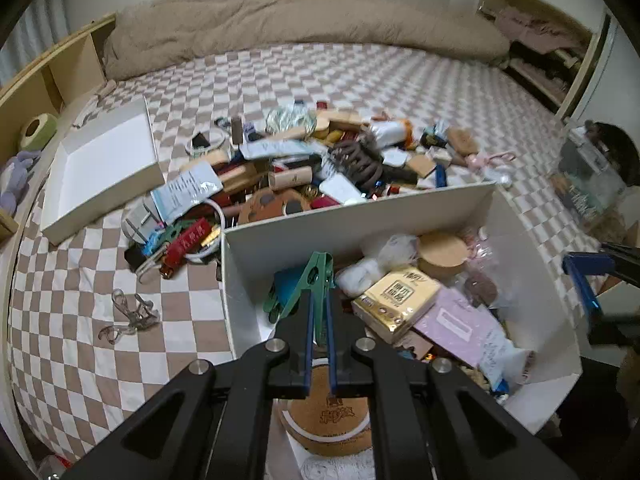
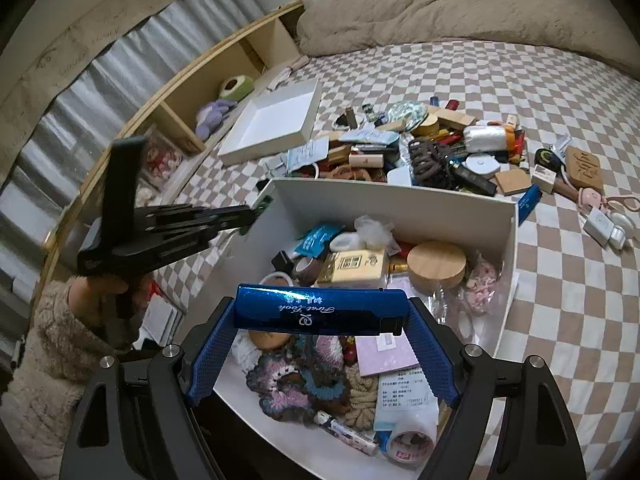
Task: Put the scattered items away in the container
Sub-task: 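Carry the green clip and blue tube over the white box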
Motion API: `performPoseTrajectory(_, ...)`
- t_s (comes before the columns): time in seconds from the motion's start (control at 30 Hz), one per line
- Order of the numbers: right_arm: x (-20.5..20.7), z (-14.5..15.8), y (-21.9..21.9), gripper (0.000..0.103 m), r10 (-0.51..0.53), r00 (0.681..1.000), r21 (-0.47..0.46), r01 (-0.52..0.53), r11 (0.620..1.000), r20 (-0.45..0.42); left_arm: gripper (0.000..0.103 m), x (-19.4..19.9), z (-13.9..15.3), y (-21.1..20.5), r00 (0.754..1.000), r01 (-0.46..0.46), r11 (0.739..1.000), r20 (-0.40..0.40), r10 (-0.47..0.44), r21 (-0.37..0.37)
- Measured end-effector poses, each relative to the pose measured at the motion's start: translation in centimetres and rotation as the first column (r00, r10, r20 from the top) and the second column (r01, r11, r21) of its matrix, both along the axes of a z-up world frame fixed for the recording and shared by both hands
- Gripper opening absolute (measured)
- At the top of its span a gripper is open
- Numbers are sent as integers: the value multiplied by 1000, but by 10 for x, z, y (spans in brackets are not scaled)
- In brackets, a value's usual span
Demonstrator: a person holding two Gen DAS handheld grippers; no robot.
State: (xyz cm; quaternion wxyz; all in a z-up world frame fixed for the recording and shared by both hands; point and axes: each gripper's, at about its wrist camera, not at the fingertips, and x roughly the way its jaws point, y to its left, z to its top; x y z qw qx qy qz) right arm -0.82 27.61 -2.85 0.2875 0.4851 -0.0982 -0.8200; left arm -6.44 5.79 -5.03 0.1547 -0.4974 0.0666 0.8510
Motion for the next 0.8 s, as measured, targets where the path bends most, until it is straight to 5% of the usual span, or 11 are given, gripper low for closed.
performPoseTrajectory(0.37,6,-16,-24,83,67,997,59,-69,996,35,6,-15,-33,24,999,-20,985,29,25,-169)
performPoseTrajectory(0.6,8,-21,-34,83,101,994,69,-104,992,49,6,-22,-46,26,999,-41,944,-17,38,-327)
performPoseTrajectory(0.8,7,-24,-34,83,103,993,62,-106,992,59,11,-26,-56,23,998,-69,922,-31,62,-381)
